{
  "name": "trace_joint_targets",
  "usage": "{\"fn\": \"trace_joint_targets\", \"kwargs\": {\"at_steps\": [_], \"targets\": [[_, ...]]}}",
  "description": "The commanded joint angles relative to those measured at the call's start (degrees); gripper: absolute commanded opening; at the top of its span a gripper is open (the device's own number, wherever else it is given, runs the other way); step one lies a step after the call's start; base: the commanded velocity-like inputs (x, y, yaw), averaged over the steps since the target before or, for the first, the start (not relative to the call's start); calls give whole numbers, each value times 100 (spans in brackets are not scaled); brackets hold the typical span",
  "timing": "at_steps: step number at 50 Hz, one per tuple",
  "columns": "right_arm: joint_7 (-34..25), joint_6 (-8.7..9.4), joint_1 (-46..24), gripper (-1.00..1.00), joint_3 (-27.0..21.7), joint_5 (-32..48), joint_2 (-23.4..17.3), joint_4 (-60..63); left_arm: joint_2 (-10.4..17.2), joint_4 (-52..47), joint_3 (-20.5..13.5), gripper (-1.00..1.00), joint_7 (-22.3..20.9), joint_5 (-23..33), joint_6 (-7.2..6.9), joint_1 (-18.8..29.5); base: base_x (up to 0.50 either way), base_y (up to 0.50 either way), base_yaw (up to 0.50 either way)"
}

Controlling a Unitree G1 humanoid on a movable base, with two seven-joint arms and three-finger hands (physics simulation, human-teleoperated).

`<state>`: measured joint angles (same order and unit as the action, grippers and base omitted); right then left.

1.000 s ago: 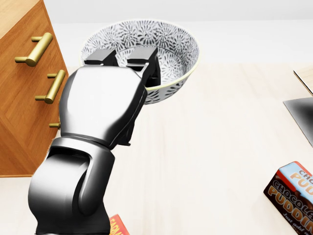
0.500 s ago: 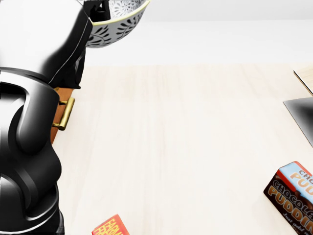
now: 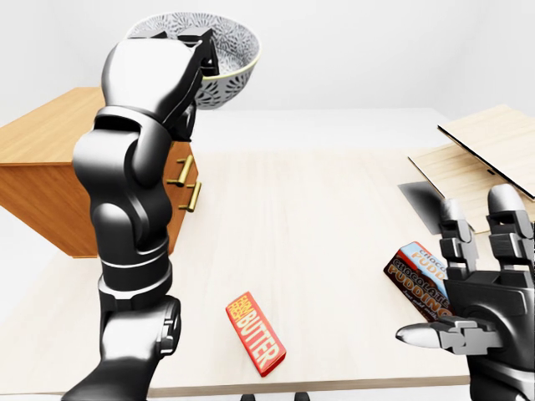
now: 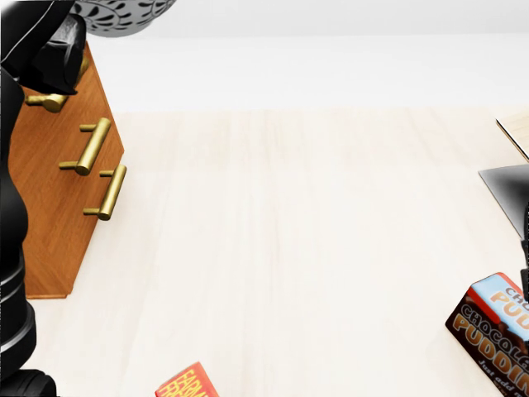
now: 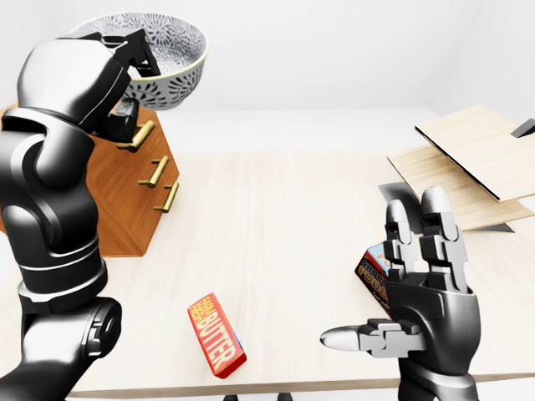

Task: Close the top drawer of the cabinet and put the bowl on top of it.

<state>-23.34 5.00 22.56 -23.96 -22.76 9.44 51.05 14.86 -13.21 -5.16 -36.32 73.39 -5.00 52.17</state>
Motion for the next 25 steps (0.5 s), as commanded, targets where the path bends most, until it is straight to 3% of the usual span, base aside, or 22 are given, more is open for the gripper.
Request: {"fn": "trace_joint_targets", "kwargs": {"at_steps": [1, 12, 16, 25], "targets": [[-2, 0, 30, 100, 55, 34, 0, -13, 591, 250, -249, -100, 192, -404, 0, 229, 0, 0, 0], [-4, 0, 47, 100, 77, 46, 1, -13, 1128, 783, -488, -100, 770, -1120, 0, 199, 0, 0, 0], [11, 0, 28, 100, 158, 127, -10, -91, 1451, 1299, -751, -100, 1228, -1739, 0, 190, 0, 0, 0], [-3, 0, 133, 100, 326, 230, 2, -117, 1954, 1730, -882, -100, 1719, -2529, 0, 30, 0, 0, 0]]}}
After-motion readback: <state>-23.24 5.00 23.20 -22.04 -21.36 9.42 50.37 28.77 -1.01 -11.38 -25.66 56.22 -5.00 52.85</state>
